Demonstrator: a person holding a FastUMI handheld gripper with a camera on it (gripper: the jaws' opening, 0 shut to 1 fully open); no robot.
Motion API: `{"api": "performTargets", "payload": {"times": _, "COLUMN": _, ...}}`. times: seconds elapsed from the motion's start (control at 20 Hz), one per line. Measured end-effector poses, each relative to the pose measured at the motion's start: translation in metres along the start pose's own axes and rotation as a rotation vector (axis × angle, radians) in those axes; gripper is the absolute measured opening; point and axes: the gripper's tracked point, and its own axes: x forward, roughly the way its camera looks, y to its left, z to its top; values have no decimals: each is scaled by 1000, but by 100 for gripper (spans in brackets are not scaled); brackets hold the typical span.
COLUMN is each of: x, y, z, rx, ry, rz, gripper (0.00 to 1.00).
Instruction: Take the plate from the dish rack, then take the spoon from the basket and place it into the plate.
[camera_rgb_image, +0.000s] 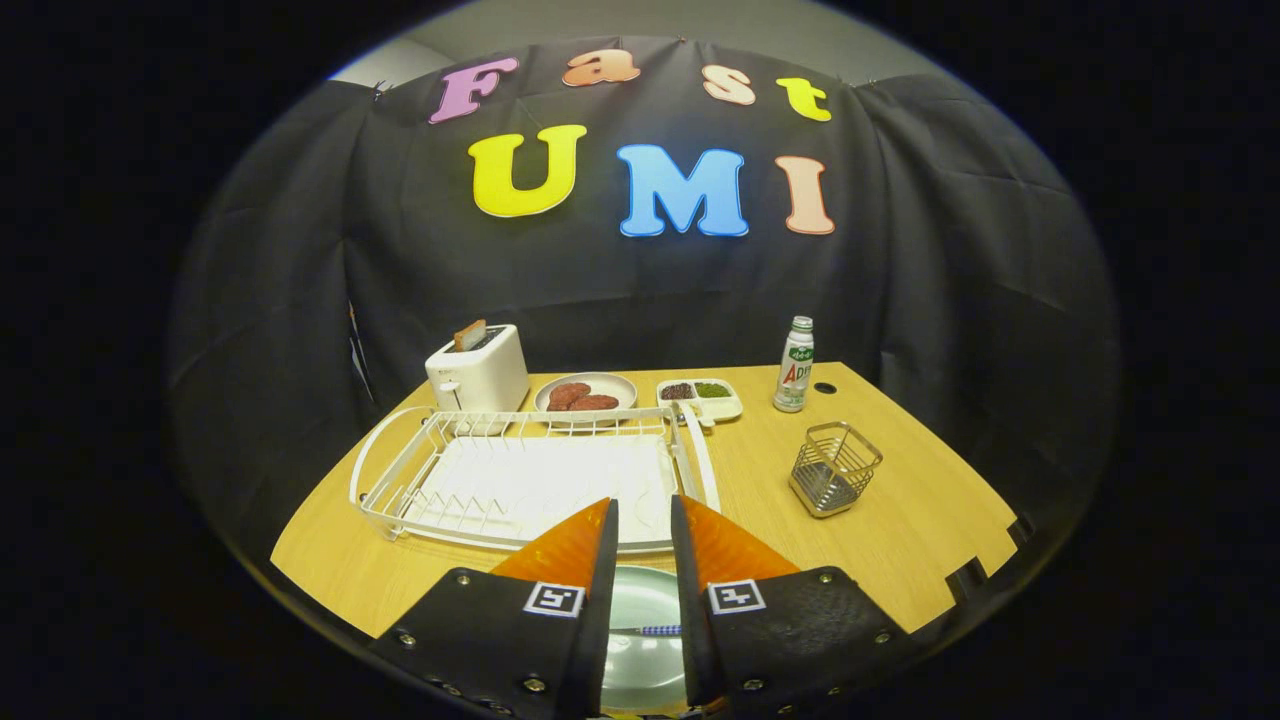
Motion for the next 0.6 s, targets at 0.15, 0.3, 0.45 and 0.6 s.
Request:
{"api": "performTargets", "payload": {"times": 0.15, "x": -5, "y": -15, "z": 47, "rx": -14, "ry": -95, "rz": -26, "gripper": 31}}
{"api": "performTargets", "payload": {"times": 0.3, "x": -13, "y": -26, "z": 98, "rx": -12, "ry": -205, "rz": -32, "gripper": 31}}
{"api": "performTargets", "payload": {"times": 0.45, "x": -20, "y": -40, "z": 144, "rx": -21, "ry": -303, "rz": -49, "gripper": 30}}
{"api": "performTargets", "payload": {"times": 0.6, "x": -20, "y": -54, "z": 167, "rx": -18, "ry": -349, "rz": -64, "gripper": 30}}
